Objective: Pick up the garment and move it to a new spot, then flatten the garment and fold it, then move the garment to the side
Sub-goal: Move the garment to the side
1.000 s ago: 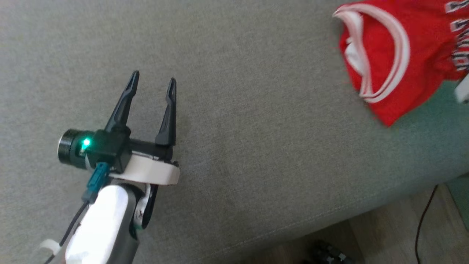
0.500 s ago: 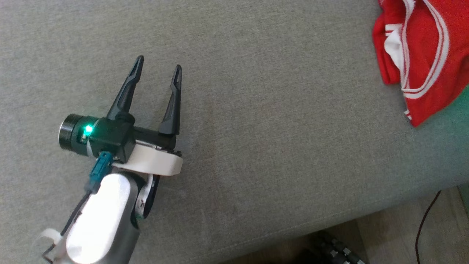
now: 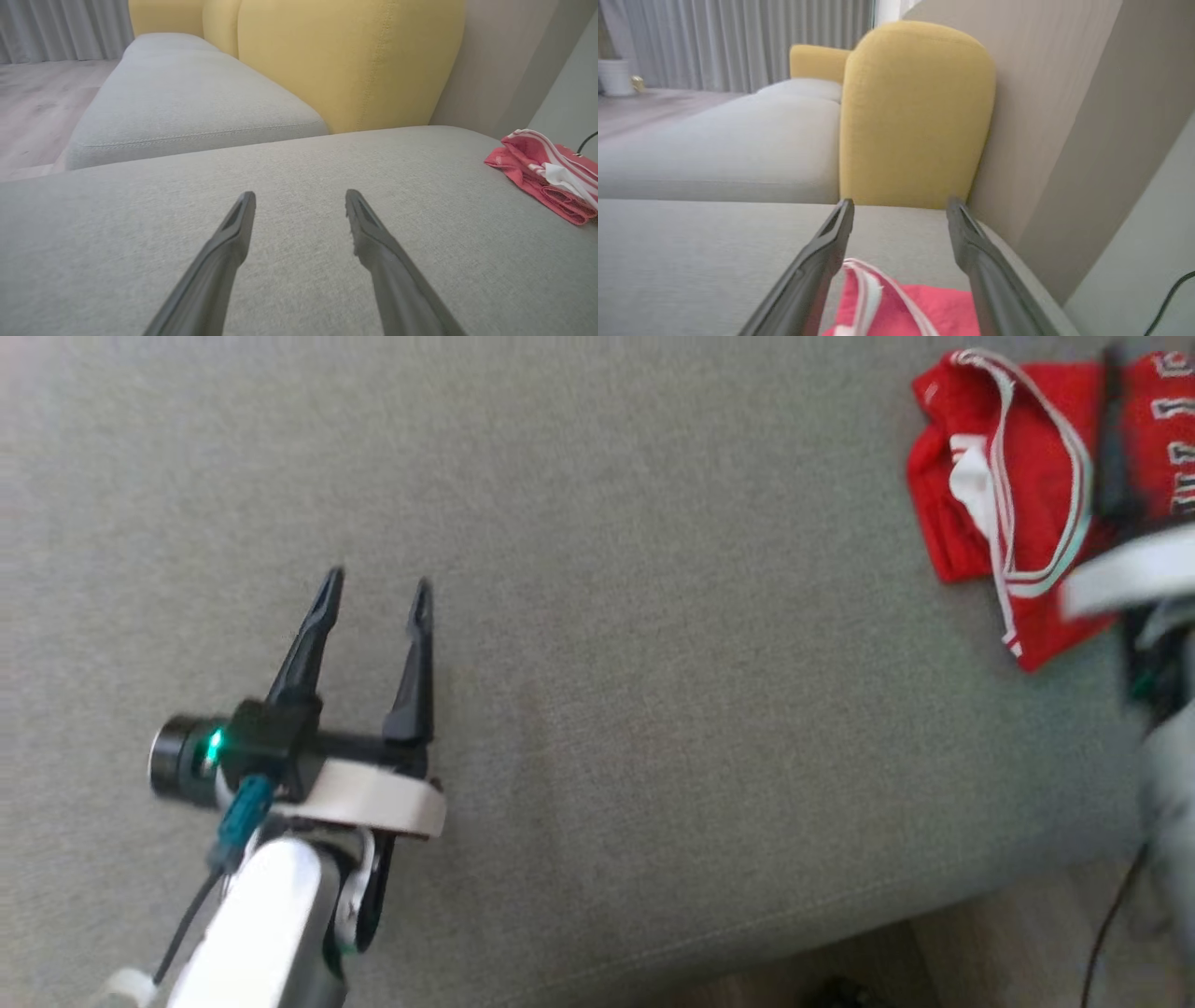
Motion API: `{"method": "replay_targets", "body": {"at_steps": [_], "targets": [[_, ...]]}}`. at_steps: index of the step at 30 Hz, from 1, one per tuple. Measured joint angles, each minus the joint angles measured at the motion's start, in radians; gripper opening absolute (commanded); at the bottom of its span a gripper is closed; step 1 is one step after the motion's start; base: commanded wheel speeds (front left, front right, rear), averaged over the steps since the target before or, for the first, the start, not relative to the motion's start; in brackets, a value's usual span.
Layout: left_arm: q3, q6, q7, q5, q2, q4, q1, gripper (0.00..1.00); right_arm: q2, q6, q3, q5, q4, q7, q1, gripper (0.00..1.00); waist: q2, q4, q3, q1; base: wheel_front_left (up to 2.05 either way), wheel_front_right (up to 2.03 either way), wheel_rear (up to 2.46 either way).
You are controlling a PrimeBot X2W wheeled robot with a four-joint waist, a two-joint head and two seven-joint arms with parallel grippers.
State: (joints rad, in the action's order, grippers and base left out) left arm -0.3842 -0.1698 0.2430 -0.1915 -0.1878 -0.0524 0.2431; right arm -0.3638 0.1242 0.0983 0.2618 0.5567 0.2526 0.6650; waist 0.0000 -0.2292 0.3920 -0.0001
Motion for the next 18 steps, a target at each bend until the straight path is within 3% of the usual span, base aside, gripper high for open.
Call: {"method": "replay_targets", "body": {"at_steps": [9, 18], "targets": [[0.033, -0.026, 0.006, -0.034, -0.003, 0.007, -0.086, 1.0, 0.196, 0.0, 0.0, -0.046, -0.361, -0.025, -0.392, 1.0, 0.0, 0.07, -0.107, 0.0, 0.0, 0.0, 0.0], [0.053, -0.038, 0.007, -0.061, -0.003, 0.022, -0.175, 1.0, 0.26, 0.0, -0.012, -0.08, -0.509, -0.107, -0.542, 1.0, 0.0, 0.147, -0.205, 0.0, 0.0, 0.0, 0.0]]}}
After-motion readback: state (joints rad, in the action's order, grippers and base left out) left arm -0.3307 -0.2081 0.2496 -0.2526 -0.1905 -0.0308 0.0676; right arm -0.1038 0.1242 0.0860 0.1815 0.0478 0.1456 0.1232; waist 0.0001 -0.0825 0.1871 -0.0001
